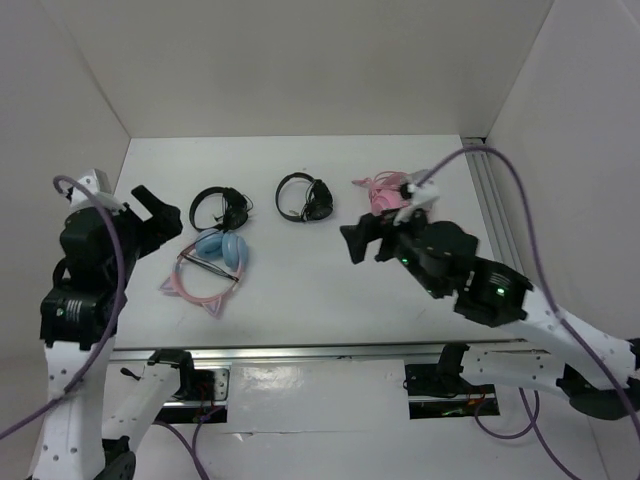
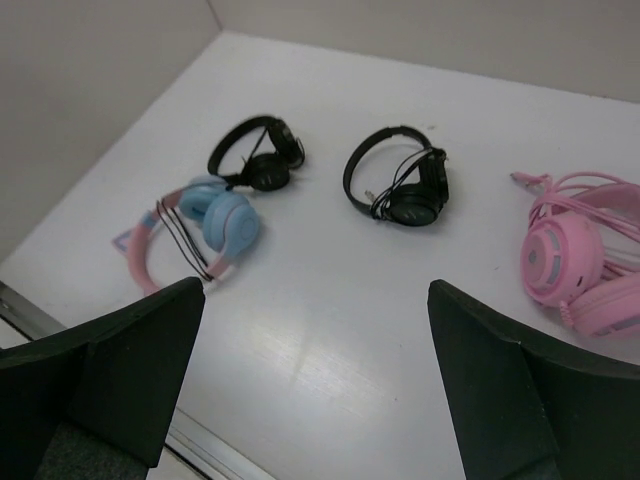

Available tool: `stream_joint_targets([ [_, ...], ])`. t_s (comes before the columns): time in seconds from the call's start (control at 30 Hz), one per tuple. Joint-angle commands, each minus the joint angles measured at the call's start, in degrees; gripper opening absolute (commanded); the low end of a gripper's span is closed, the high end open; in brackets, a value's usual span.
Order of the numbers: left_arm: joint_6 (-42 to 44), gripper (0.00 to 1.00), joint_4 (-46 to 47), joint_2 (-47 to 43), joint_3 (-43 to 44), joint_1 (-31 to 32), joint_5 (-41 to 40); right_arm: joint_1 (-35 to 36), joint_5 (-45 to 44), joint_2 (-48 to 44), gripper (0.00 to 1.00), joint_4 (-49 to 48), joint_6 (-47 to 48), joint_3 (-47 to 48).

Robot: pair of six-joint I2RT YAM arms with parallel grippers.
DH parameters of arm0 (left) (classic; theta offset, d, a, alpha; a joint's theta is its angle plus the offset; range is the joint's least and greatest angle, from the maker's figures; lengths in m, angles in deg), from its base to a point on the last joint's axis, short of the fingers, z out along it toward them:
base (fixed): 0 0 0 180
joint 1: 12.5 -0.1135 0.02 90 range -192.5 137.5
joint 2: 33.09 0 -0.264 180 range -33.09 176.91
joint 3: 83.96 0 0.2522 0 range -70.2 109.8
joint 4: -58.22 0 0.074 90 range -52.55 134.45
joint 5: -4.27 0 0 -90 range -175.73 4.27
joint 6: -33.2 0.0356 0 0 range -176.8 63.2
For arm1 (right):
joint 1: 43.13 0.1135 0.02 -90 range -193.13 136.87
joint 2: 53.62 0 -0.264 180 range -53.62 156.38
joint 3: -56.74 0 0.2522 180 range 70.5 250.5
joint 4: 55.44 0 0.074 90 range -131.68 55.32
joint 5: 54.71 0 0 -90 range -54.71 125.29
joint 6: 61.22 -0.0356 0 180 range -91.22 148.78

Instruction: Wrap the headphones

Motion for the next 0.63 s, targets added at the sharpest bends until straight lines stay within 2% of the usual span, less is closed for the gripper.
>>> stream_joint_targets([
  [0.0, 8.94, 1.0, -1.89, -3.29, 2.9, 2.49, 4.24, 0.14, -3.1, -8.74, 1.0, 8.01, -4.29, 0.44],
  [0.23, 10.42, 1.0, -3.11, -12.07, -1.06, 2.51, 8.91, 0.14, -5.73, -18.25, 1.0, 19.44, -6.32, 3.15],
  [0.4, 10.79, 1.0, -4.34, -16.92, -3.08, 4.87, 2.24, 0.14, -8.11, -18.78, 1.0, 25.5, -6.85, 5.61],
  [0.6, 10.26, 1.0, -6.09, -17.01, -3.61, 7.6, -1.19, 0.14, -9.16, -19.31, 1.0, 25.52, -6.85, 5.09],
])
